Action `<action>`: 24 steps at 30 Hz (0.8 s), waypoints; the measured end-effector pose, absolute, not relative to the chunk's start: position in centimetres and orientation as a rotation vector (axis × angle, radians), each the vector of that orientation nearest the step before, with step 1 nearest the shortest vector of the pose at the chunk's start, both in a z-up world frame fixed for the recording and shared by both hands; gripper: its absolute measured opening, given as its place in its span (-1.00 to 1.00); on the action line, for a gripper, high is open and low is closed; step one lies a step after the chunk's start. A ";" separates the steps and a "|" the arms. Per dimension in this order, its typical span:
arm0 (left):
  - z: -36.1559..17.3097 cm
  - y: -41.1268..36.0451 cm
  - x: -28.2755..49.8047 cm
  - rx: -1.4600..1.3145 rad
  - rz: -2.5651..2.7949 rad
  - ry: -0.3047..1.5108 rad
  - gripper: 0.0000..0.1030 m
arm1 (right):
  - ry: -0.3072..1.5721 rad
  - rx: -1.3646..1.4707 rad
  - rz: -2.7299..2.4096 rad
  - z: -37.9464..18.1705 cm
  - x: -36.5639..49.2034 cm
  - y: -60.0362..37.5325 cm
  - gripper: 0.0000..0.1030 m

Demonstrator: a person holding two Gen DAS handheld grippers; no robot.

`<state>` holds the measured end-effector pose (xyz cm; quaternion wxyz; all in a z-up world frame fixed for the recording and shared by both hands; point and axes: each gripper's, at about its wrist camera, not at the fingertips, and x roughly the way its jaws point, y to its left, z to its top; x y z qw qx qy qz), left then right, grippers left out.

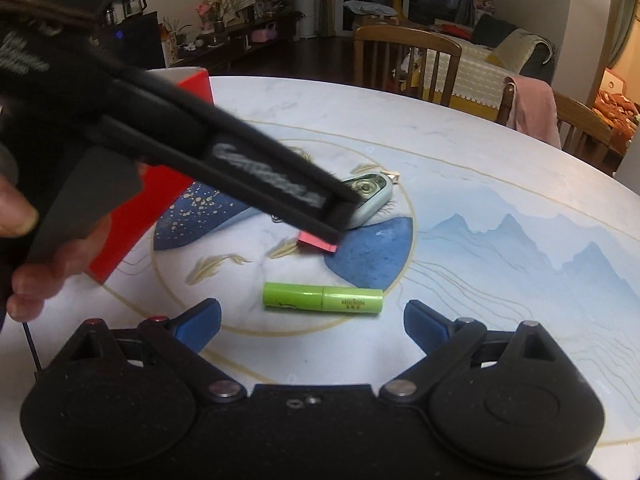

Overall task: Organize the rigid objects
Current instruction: 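Grasp the green lipstick tube with the right tool while the left tool grasps the pink binder clip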

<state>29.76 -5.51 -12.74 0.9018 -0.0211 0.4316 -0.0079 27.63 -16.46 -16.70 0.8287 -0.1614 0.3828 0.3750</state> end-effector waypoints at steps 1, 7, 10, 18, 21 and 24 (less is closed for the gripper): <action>-12.9 -5.6 30.0 -0.046 -0.010 0.892 0.97 | 0.809 -0.347 0.800 -17.0 27.7 -16.3 0.90; -14.0 -6.5 31.3 -0.049 0.010 0.907 0.96 | 0.818 -0.347 0.812 -18.3 28.5 -15.8 0.89; -14.5 -6.8 31.7 -0.035 0.023 0.918 0.95 | 0.820 -0.340 0.809 -18.8 28.8 -15.6 0.88; -15.4 -7.2 32.4 -0.030 0.013 0.945 0.45 | 0.811 -0.340 0.807 -19.5 28.9 -15.2 0.80; -15.9 -7.3 32.3 -0.026 0.015 0.961 0.28 | 0.803 -0.352 0.812 -19.7 28.7 -15.2 0.75; -16.3 -7.3 32.4 -0.023 0.020 0.969 0.18 | 0.808 -0.354 0.816 -19.9 28.5 -15.3 0.66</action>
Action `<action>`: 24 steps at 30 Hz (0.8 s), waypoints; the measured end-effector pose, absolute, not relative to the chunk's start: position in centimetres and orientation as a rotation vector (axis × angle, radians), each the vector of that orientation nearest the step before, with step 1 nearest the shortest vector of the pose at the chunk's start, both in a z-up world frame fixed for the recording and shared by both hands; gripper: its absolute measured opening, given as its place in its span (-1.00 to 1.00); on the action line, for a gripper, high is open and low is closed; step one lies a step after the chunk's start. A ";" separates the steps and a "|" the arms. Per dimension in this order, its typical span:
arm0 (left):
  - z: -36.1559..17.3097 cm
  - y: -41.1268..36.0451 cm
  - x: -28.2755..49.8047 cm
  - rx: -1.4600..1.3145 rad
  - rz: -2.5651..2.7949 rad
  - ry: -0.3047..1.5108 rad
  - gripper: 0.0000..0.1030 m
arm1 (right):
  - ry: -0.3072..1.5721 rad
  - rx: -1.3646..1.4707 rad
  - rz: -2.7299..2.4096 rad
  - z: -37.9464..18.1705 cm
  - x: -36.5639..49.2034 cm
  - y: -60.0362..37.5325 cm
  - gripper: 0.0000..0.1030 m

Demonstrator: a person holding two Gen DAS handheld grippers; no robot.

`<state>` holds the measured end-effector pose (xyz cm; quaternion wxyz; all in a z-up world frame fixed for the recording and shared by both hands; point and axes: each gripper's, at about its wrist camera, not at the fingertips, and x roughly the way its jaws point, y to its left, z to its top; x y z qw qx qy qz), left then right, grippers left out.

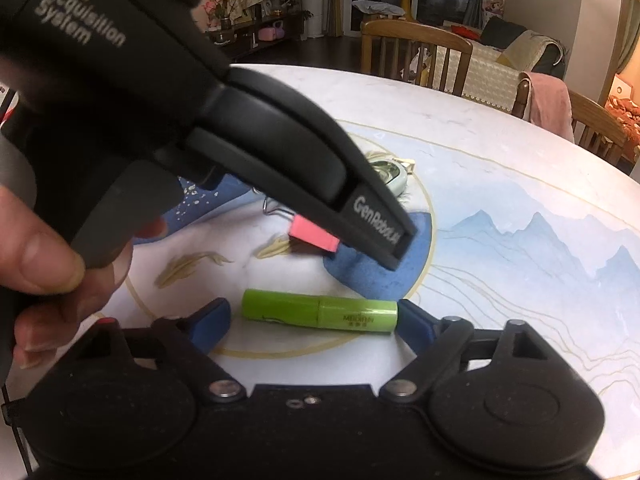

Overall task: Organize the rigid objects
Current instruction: 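Grasp the green lipstick tube with the right tool while the left tool grasps the pink binder clip, then carry the lipstick tube with the right tool while the left tool carries the binder clip into the box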

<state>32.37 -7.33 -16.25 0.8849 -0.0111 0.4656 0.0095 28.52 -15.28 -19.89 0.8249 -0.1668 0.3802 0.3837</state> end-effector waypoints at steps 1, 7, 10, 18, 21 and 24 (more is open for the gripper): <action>-16.3 -7.3 32.4 -0.017 0.026 0.968 0.12 | 0.802 -0.355 0.816 -19.9 28.4 -15.4 0.65; -16.3 -7.2 32.3 -0.012 0.019 0.966 -0.02 | 0.793 -0.357 0.806 -19.8 28.2 -15.5 0.55; -16.1 -7.1 32.1 -0.012 0.008 0.954 -0.21 | 0.794 -0.352 0.800 -19.7 28.1 -15.7 0.54; -15.4 -6.7 31.1 -0.037 -0.026 0.949 -0.38 | 0.809 -0.336 0.776 -19.1 27.8 -17.5 0.55; -15.4 -6.2 30.6 -0.055 -0.026 0.948 -0.39 | 0.813 -0.334 0.756 -18.7 27.5 -18.5 0.55; -14.9 -5.8 29.7 -0.070 -0.024 0.940 -0.39 | 0.813 -0.319 0.737 -18.1 27.4 -19.5 0.55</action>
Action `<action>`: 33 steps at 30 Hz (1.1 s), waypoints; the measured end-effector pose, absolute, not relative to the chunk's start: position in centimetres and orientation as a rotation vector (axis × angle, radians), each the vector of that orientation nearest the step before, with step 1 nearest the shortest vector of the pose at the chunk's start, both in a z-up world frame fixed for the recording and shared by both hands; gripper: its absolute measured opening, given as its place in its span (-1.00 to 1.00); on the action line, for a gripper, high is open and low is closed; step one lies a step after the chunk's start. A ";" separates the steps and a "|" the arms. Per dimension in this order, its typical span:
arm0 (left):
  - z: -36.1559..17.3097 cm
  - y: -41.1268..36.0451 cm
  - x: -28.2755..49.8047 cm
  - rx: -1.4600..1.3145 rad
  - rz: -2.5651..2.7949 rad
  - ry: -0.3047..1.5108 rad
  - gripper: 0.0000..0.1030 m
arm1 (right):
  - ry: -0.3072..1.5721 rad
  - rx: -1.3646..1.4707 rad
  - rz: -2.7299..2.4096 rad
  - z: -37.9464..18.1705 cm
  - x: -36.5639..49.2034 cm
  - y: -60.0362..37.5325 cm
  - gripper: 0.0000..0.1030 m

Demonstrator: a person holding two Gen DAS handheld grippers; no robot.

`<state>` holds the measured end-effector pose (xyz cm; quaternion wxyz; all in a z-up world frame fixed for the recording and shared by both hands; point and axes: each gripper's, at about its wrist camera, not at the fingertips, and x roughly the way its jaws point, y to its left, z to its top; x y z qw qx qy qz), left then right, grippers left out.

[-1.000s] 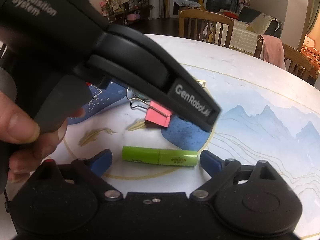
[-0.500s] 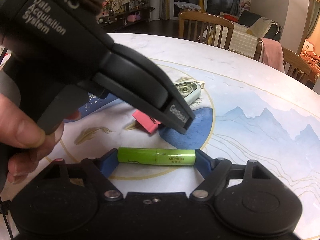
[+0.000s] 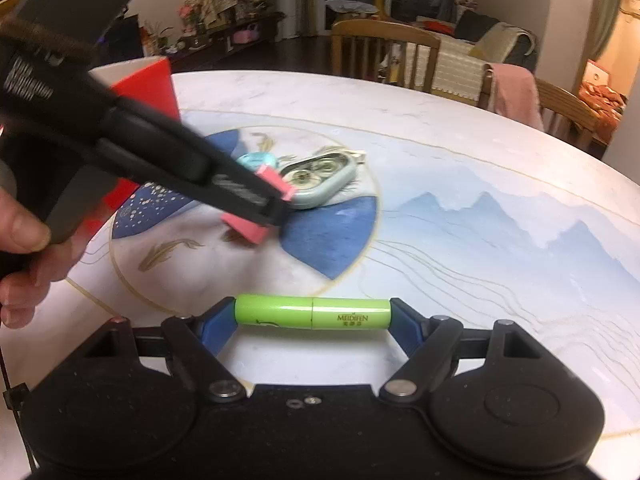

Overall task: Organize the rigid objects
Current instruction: 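Carry the lipstick tube with the right tool while the left tool carries the binder clip into the box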

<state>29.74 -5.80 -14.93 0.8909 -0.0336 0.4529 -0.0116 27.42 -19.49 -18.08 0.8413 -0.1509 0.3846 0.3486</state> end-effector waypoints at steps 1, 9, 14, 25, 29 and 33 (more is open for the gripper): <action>-14.8 -5.7 29.4 -0.074 -0.023 0.939 -0.39 | 0.813 -0.310 0.729 -17.8 27.4 -19.9 0.55; -12.7 -4.9 26.4 -0.115 -0.033 0.926 -0.39 | 0.808 -0.262 0.702 -15.4 27.7 -22.0 0.55; -10.7 -4.5 24.3 -0.133 -0.048 0.898 -0.39 | 0.784 -0.260 0.719 -13.5 27.0 -22.3 0.55; -6.4 -2.1 20.0 -0.146 -0.062 0.821 -0.39 | 0.713 -0.289 0.762 -8.5 23.5 -21.0 0.55; -5.1 -0.5 18.6 -0.142 -0.063 0.799 -0.39 | 0.691 -0.287 0.778 -7.0 22.1 -19.9 0.55; -4.1 1.6 17.2 -0.136 -0.036 0.782 -0.39 | 0.668 -0.293 0.794 -5.8 20.9 -18.2 0.55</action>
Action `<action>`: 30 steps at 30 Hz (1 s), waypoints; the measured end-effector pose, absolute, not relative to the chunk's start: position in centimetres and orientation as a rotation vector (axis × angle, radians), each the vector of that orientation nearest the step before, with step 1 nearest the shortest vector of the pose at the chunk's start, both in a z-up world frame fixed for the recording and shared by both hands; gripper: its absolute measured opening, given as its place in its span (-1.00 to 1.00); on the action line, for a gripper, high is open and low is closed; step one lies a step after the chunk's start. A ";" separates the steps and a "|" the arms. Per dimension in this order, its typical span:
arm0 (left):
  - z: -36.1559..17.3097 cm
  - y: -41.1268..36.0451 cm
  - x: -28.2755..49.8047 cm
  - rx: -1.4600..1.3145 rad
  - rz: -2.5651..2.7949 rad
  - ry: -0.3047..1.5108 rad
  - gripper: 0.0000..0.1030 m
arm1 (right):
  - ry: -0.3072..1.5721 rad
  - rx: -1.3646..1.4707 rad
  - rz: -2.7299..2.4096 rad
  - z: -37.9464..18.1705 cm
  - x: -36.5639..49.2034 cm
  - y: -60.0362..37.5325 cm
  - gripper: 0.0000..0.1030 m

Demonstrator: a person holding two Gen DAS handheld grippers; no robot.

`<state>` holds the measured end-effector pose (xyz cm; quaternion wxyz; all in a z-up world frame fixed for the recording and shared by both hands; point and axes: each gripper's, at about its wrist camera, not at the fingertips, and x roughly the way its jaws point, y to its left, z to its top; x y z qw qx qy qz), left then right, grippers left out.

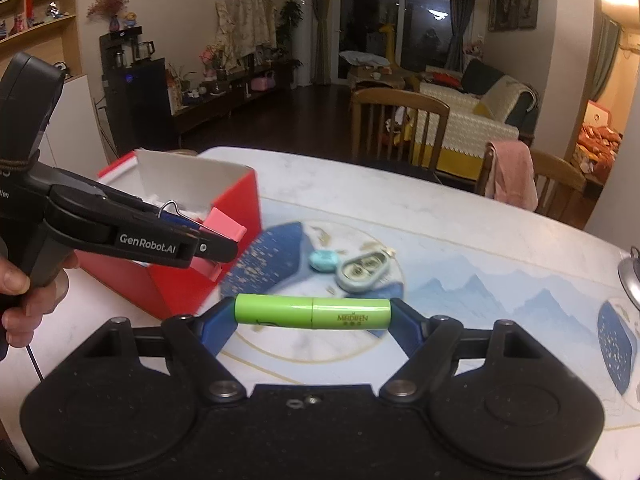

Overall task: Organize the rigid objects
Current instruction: 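Carry the lipstick tube with the right tool while the left tool carries the binder clip into the box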

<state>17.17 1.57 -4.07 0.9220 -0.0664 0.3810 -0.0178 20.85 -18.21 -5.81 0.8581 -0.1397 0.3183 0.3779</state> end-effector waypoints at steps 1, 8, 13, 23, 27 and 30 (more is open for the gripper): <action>-3.9 2.2 16.8 -0.139 -0.030 0.779 -0.39 | 0.664 -0.295 0.799 -5.6 20.6 -17.8 0.55; -3.0 6.8 14.7 -0.144 0.014 0.764 -0.39 | 0.644 -0.298 0.833 -4.4 18.6 -13.9 0.55; -3.1 10.4 13.3 -0.152 0.047 0.763 -0.39 | 0.636 -0.306 0.861 -4.3 17.2 -10.5 0.55; -3.3 17.9 12.0 -0.158 0.100 0.769 -0.39 | 0.631 -0.340 0.887 -4.7 15.7 -3.6 0.55; -3.9 20.6 12.7 -0.153 0.120 0.785 -0.38 | 0.636 -0.359 0.883 -5.2 15.8 -1.4 0.55; -4.2 22.4 13.4 -0.141 0.136 0.792 -0.39 | 0.647 -0.370 0.879 -5.6 16.4 0.0 0.55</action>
